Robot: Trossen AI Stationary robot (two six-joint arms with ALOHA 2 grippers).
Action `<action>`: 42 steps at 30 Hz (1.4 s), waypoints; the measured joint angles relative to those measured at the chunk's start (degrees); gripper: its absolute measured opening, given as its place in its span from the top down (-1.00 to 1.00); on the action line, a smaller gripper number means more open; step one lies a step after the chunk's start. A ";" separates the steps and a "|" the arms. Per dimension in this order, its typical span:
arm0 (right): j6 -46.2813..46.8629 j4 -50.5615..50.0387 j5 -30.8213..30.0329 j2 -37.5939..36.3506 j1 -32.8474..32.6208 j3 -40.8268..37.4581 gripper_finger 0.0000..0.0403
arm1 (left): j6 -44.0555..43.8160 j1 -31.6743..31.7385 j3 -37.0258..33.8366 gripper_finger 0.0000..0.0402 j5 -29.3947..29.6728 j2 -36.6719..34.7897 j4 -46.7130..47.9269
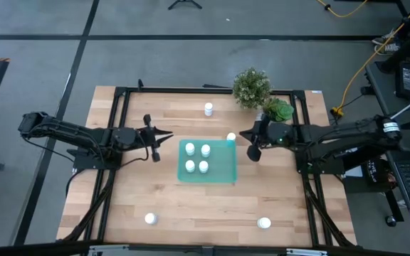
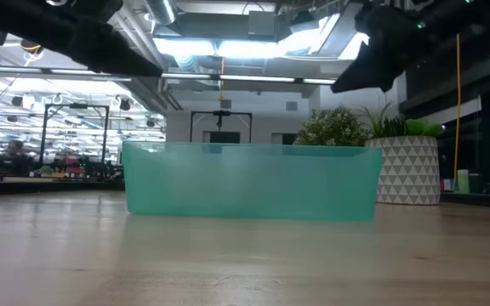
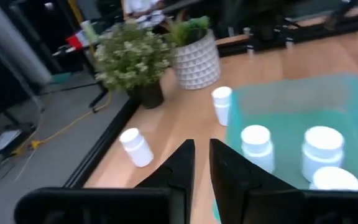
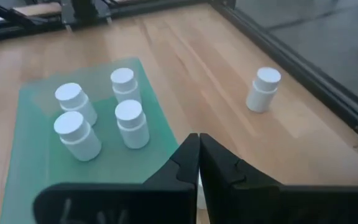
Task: Pick and place pill bottles into a basket
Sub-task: Put the white pill bottle into the blue bin
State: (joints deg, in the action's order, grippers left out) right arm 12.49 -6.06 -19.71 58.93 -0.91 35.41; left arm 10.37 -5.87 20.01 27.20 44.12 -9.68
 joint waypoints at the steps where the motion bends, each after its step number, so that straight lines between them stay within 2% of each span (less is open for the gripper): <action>1: 0.85 -1.39 -0.03 0.83 0.00 1.17 0.93 | 0.93 -0.02 0.00 0.78 -0.58 0.00 0.01; 5: 4.05 -6.99 -0.08 5.67 0.00 6.56 0.93 | 4.14 0.00 0.00 0.78 -2.45 0.00 -0.03; 14: 8.40 -23.75 -0.13 16.19 0.00 18.71 0.93 | 5.29 0.17 0.00 0.78 -3.64 0.00 1.96; 19: 10.00 -27.40 -0.63 18.62 0.00 22.98 0.93 | 0.04 3.63 0.00 0.78 -5.74 0.00 3.05; 21: 10.52 -27.81 -3.38 19.27 -0.12 24.24 0.93 | -2.40 5.75 0.00 0.78 -5.55 0.00 3.65; 24: 14.42 -29.25 -6.32 20.09 -0.24 25.59 0.93 | -3.41 8.40 -0.20 0.78 -6.55 0.40 5.46; 29: 24.05 -32.78 -6.32 22.00 -0.59 28.12 0.93 | -1.28 11.58 -4.98 0.78 -9.40 0.45 0.58; 36: 35.32 -46.97 -6.87 28.60 -2.01 36.65 0.93 | -1.16 13.18 -6.62 0.78 -10.09 0.39 -0.03; 42: 36.07 -49.44 -7.41 36.57 -2.04 43.43 0.93 | -2.36 13.11 -6.67 0.78 -14.55 0.39 -2.85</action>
State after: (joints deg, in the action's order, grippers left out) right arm 48.56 -55.49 -27.12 95.50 -2.95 78.84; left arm 8.01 7.25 13.34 12.65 44.51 -12.53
